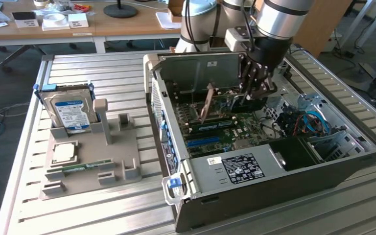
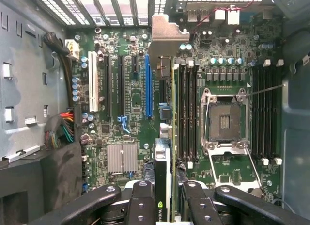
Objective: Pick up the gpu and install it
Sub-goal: 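Insert the gpu into the slot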
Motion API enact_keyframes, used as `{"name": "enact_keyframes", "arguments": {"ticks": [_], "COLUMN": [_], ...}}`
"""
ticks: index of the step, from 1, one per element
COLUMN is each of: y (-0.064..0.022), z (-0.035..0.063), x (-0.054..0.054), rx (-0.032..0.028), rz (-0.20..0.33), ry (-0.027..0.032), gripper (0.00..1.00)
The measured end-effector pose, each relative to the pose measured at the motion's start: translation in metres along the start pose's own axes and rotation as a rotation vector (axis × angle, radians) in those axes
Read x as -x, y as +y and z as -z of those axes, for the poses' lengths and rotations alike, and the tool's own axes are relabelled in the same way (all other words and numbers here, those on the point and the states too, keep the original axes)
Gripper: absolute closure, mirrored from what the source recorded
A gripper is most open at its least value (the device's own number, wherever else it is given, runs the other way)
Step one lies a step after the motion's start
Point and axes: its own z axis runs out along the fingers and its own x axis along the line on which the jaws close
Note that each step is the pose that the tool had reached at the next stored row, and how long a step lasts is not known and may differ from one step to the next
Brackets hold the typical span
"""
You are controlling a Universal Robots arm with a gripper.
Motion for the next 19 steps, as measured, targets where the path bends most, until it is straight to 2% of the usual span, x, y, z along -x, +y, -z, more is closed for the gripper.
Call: {"name": "enact_keyframes", "arguments": {"ticks": [19], "y": [0.0074], "z": [-0.009], "x": [-0.0058], "rx": [0.0], "rz": [0.0], "ry": [0.0], "gripper": [0.74]}}
